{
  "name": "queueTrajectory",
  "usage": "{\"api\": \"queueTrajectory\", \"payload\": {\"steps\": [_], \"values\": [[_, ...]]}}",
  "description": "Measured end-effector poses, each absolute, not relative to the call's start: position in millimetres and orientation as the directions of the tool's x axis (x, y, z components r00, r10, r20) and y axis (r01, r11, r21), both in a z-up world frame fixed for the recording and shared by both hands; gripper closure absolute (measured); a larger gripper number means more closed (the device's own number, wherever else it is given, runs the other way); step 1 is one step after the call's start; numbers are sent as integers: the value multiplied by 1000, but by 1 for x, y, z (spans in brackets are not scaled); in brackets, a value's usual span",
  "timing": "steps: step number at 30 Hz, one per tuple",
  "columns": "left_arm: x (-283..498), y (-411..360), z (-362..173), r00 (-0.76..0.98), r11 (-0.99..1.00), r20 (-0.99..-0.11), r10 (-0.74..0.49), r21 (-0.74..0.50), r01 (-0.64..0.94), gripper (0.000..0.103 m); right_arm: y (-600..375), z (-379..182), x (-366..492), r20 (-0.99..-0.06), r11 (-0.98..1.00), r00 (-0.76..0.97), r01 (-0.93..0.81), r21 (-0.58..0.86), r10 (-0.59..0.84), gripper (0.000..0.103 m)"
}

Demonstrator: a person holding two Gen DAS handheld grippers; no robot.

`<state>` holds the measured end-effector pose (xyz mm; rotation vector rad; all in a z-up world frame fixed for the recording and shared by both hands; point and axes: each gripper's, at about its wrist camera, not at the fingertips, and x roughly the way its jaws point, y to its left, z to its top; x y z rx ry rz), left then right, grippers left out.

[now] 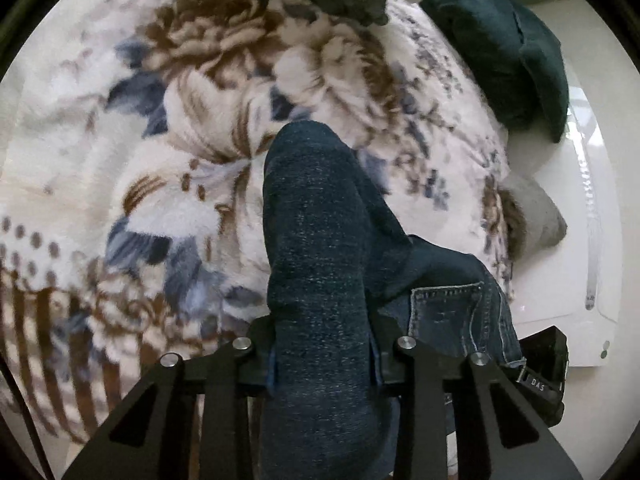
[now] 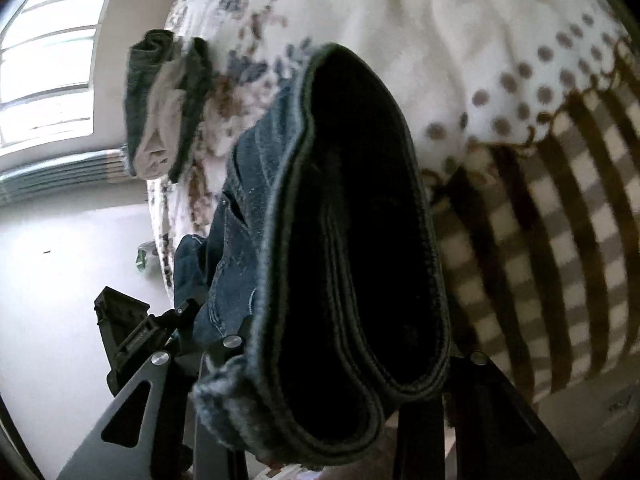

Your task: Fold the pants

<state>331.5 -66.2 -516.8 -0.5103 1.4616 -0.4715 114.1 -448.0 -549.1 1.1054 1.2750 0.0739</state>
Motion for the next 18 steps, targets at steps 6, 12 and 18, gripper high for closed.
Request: {"api": "queueTrajectory", "payload": {"steps": [6, 12, 18], "values": [[342, -54, -452, 99, 796, -791, -603, -605, 13, 74, -448, -477, 112, -698, 542, 386, 444, 713, 603, 65], [404, -34, -379, 175, 777, -761, -625, -629, 39, 74, -435, -397, 168, -679, 570, 431, 371, 733, 594, 65], [516, -10, -334, 228, 760, -731, -643, -645, 77, 74, -408, -340, 256, -661, 587, 494, 322, 743, 565, 65]]}}
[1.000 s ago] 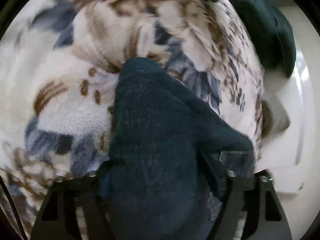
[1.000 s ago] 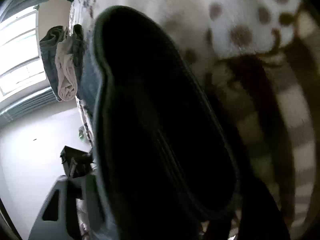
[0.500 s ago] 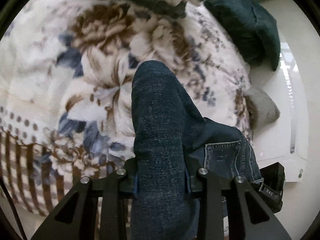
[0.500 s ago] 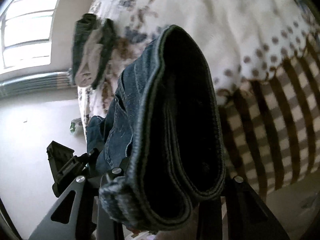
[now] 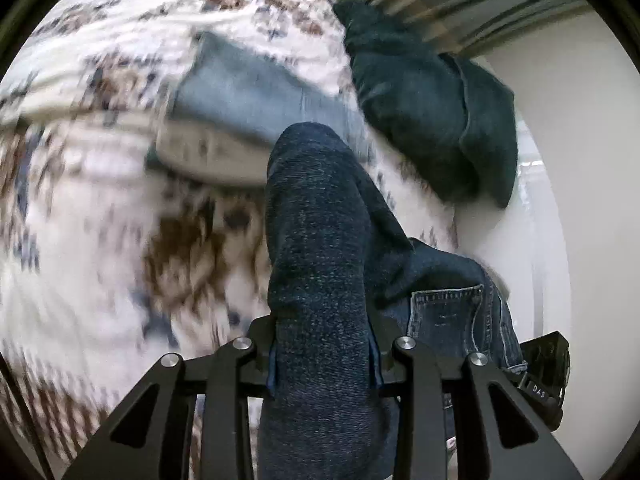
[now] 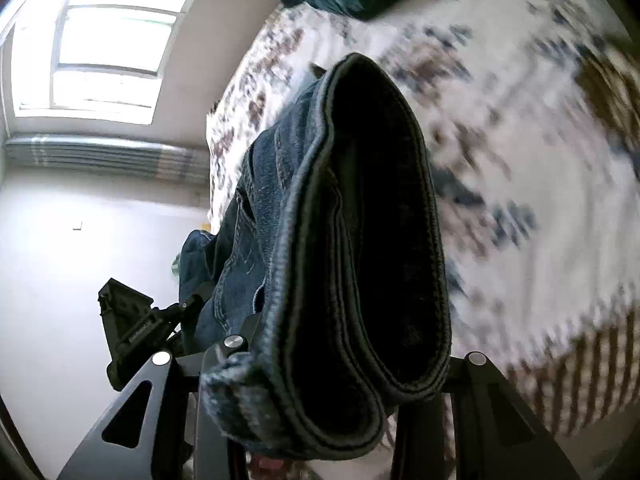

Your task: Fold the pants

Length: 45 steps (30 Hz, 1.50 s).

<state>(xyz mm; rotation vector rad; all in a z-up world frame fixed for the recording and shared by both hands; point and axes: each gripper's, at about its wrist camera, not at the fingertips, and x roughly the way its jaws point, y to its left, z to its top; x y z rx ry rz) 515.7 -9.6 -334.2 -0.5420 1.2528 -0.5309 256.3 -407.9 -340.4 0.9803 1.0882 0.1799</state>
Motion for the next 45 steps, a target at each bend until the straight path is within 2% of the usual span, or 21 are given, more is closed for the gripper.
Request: {"api": "queueTrajectory", "payload": {"steps": [7, 12, 16, 20, 24, 29, 31, 33, 36, 37, 39, 40, 41, 42, 43, 45], "values": [[657, 13, -328, 228, 767, -736, -637, -635, 93, 74, -362, -329, 438, -635, 575, 542, 306, 759, 550, 65], [742, 18, -346, 203, 771, -747, -633, -631, 79, 74, -351, -359, 555, -628, 546, 537, 329, 770, 562, 65], [798, 19, -392, 144, 770, -760, -634, -638, 27, 74, -352, -405, 624, -639, 528, 507, 365, 767, 578, 65], [826, 28, -453, 69, 756, -760, -646, -650, -74, 73, -355, -455, 657, -671, 524, 450, 419, 742, 590, 65], [820, 56, -518, 38, 640, -671, -740, -720, -269, 71, -362, -493, 665, -705, 534, 405, 464, 707, 581, 66], [806, 64, -529, 67, 584, -631, -773, -749, -314, 68, -362, -509, 666, -717, 562, 363, 450, 694, 595, 65], [806, 58, -514, 54, 659, -693, -719, -704, -263, 61, -361, -507, 669, -734, 582, 347, 451, 677, 585, 57], [804, 51, -489, 64, 742, -762, -644, -643, -189, 59, -358, -503, 673, -757, 607, 314, 457, 650, 573, 47], [807, 45, -470, 72, 796, -805, -589, -593, -120, 48, -355, -489, 677, -791, 663, 282, 435, 610, 543, 32], [805, 42, -460, 86, 817, -822, -563, -569, -92, 47, -354, -484, 677, -809, 684, 270, 434, 587, 522, 28], [799, 35, -445, 110, 872, -869, -482, -489, -40, 47, -350, -467, 676, -855, 749, 251, 413, 519, 454, 24], [792, 29, -434, 141, 901, -892, -430, -435, -5, 47, -346, -459, 676, -881, 784, 238, 401, 473, 410, 12], [787, 25, -427, 170, 921, -907, -385, -389, 15, 44, -341, -448, 675, -919, 837, 222, 384, 390, 327, 10], [778, 19, -418, 200, 940, -919, -339, -339, 35, 32, -337, -441, 675, -942, 873, 214, 365, 324, 260, 10], [768, 12, -410, 227, 957, -929, -291, -286, 57, 14, -328, -430, 674, -959, 910, 215, 332, 249, 184, 10], [749, 0, -401, 253, 979, -946, -201, -187, 77, 6, -312, -407, 668, -973, 951, 222, 281, 129, 66, 10]]}}
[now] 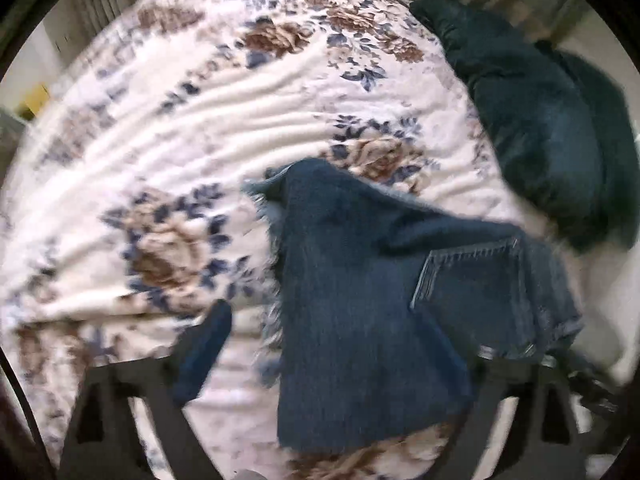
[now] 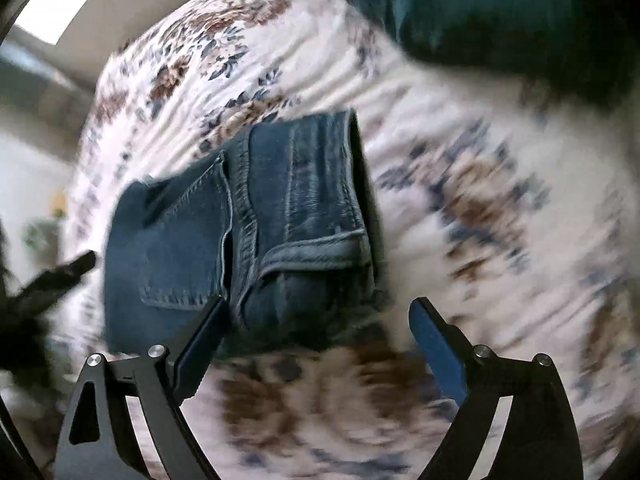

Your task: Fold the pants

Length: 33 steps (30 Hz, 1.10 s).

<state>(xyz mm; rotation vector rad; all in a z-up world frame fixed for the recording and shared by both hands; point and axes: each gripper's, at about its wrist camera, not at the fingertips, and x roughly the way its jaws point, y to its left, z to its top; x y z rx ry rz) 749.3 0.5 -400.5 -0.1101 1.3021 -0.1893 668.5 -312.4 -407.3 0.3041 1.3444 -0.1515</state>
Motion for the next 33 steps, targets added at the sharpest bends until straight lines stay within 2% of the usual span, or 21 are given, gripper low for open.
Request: {"api": "queueTrajectory", "payload": {"steps": [3, 8, 16, 33], "values": [[732, -12, -396, 269, 989, -954, -131, -107, 100, 6, -290, -380, 662, -963, 978, 259, 209, -11, -66, 9], [707, -29, -379, 309, 992, -946, -100, -68, 110, 6, -270, -345, 643, -947, 984, 296, 156, -81, -125, 9], [675, -40, -337, 385, 994, -921, -60, -22, 102, 6, -262, -310, 612, -931, 987, 348, 146, -62, -110, 8], [593, -22, -261, 491, 997, -870, -47, -13, 73, 6, -246, -220, 534, -886, 988, 452, 144, -48, -109, 8]]}}
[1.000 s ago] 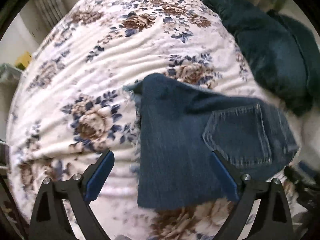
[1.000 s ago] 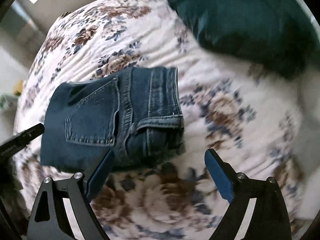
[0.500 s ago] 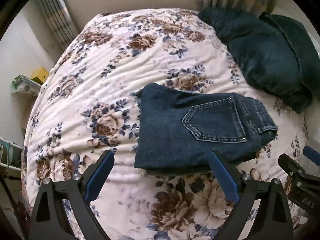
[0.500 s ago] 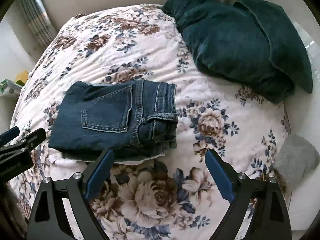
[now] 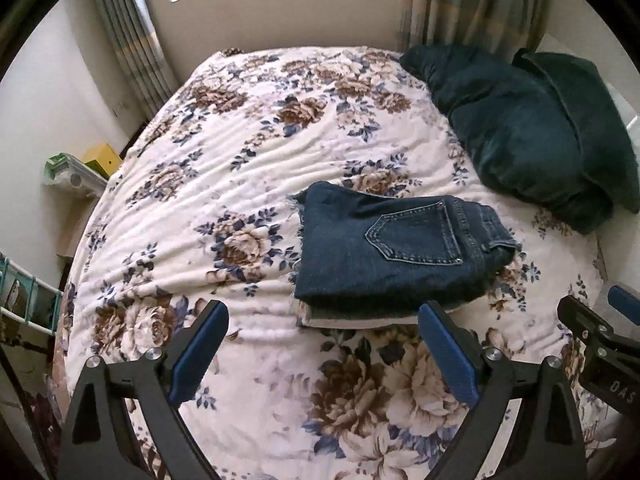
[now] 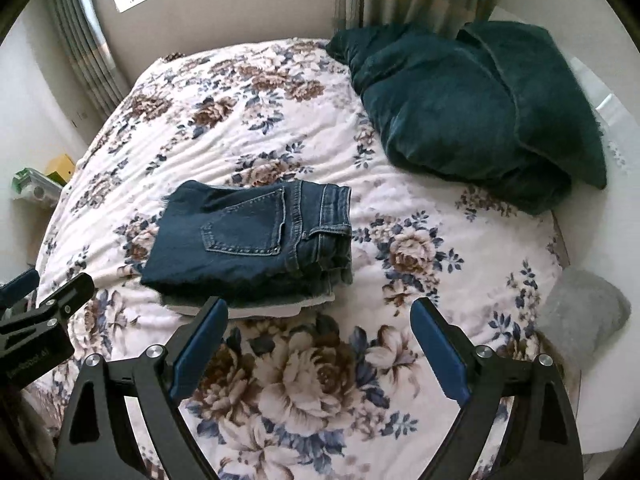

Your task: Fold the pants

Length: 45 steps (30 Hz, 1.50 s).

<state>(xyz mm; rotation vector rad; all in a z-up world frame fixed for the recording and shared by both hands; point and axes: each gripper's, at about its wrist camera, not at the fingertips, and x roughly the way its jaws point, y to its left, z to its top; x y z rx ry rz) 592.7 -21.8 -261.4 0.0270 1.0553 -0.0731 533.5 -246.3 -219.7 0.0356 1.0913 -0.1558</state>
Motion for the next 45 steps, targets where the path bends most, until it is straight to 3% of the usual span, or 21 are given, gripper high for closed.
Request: {"api": "queueTrajectory", "payload": {"steps": [26, 45], "values": [[315, 41, -58, 739, 994, -668, -93, -15, 111, 6, -182, 26, 192, -702, 981, 694, 194, -26, -156, 8], [205, 45, 14, 793, 997, -604, -74, -24, 75, 6, -188, 126, 67, -646, 994, 758, 108, -19, -95, 8]]}}
